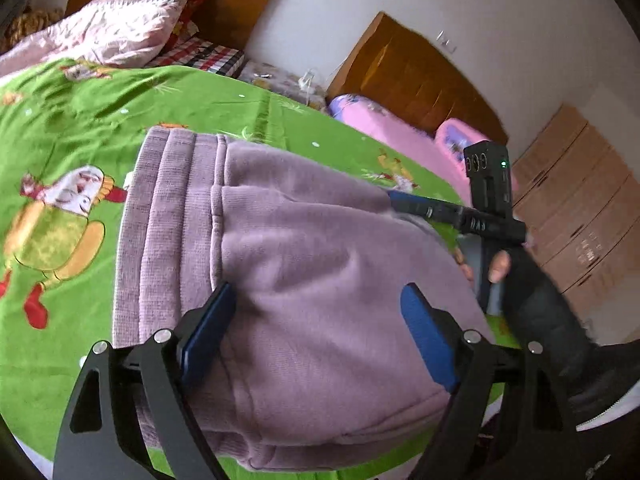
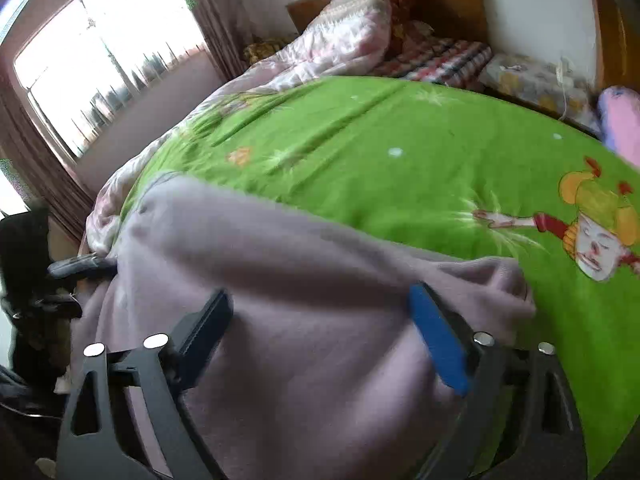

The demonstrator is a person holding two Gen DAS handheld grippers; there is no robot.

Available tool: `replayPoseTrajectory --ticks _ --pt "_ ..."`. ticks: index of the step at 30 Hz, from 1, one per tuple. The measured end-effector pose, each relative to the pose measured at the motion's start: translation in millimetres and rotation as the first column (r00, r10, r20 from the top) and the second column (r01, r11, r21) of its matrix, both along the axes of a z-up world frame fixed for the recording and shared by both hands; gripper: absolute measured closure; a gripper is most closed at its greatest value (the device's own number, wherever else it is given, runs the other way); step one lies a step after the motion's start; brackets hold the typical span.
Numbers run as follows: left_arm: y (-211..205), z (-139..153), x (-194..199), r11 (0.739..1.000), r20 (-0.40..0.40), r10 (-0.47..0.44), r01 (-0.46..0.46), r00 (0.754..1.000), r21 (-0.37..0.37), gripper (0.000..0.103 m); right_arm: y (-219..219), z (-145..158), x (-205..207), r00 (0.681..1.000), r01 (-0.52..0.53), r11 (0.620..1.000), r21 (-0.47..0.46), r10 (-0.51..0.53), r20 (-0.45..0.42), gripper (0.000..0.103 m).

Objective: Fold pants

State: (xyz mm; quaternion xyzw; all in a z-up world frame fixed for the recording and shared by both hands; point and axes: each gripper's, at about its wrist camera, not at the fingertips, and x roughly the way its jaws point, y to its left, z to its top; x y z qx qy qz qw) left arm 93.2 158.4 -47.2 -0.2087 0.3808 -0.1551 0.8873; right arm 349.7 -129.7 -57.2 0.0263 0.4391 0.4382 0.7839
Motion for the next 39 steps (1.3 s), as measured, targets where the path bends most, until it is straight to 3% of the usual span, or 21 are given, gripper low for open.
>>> replayPoseTrajectory --ticks 4,7,10,12,13,15,17,21,24,25,27,30,34,37,39 --pt "-1 5 1 1.000 0.002 -0.019 0.019 1.000 -0.008 0.019 -5 27 -4 0.995 0.097 0.995 0.019 -0.097 0.010 0.016" --pt "-1 3 2 0.999 0.010 -0.032 0.032 0.999 -0.006 0.019 12 41 -31 1.000 -0.017 0.996 0.084 0.016 0.016 0.013" --pt "0 4 -2 0.999 0.019 -0.046 0.046 0.999 -0.009 0.019 36 28 -42 0.996 -0.082 0.996 -0.043 0.084 0.035 0.013" --pt "1 4 -5 0.998 0.030 -0.055 0.055 0.998 -0.008 0.019 32 6 -30 1.000 -0.022 0.990 -0.137 0.023 0.008 0.014" --pt "2 4 -4 0.998 0.032 -0.056 0.056 0.998 -0.007 0.019 21 1 -29 1.000 0.001 0.997 -0.075 -0.002 -0.008 0.016" --pt "2 4 -4 0.999 0.027 -0.052 0.052 0.998 0.001 0.019 6 14 -35 0.996 0.089 0.995 -0.043 -0.090 -0.007 0.015" --pt "2 4 -3 0.999 0.023 -0.049 0.049 0.999 0.007 0.019 0 36 -55 0.990 0.118 0.992 -0.044 -0.114 0.083 0.015" --pt "-2 5 0 0.999 0.012 -0.044 0.044 0.999 0.032 0.018 11 56 -117 0.989 -0.053 0.998 -0.015 0.054 0.139 0.013" --pt "-5 5 1 0.998 0.006 -0.034 0.034 0.999 0.053 0.018 15 32 -156 0.976 -0.139 0.975 -0.172 0.164 0.141 0.013" --pt "-7 6 1 0.997 0.010 -0.032 0.031 0.999 0.064 0.018 13 17 -162 0.975 -0.111 0.961 -0.255 0.154 0.158 0.013" --pt "-11 6 0 0.995 0.013 -0.027 0.025 1.000 0.091 0.018 -1 17 -165 0.980 -0.063 0.970 -0.237 0.105 0.167 0.013" --pt "-19 6 1 0.988 0.015 -0.020 0.018 1.000 0.154 0.018 -20 41 -168 0.970 0.117 0.963 -0.245 -0.058 0.235 0.011" --pt "-30 5 0 0.971 0.031 -0.015 0.007 0.999 0.237 0.015 -16 64 -199 0.959 0.042 0.986 -0.164 0.006 0.282 0.009" --pt "-40 2 0 0.949 0.045 -0.025 0.010 0.999 0.316 0.011 8 48 -214 0.956 0.019 0.965 -0.260 0.059 0.288 0.009" --pt "-46 0 0 0.934 0.056 -0.036 0.014 0.998 0.357 0.006 10 30 -219 0.965 0.041 0.952 -0.302 0.041 0.257 0.009"
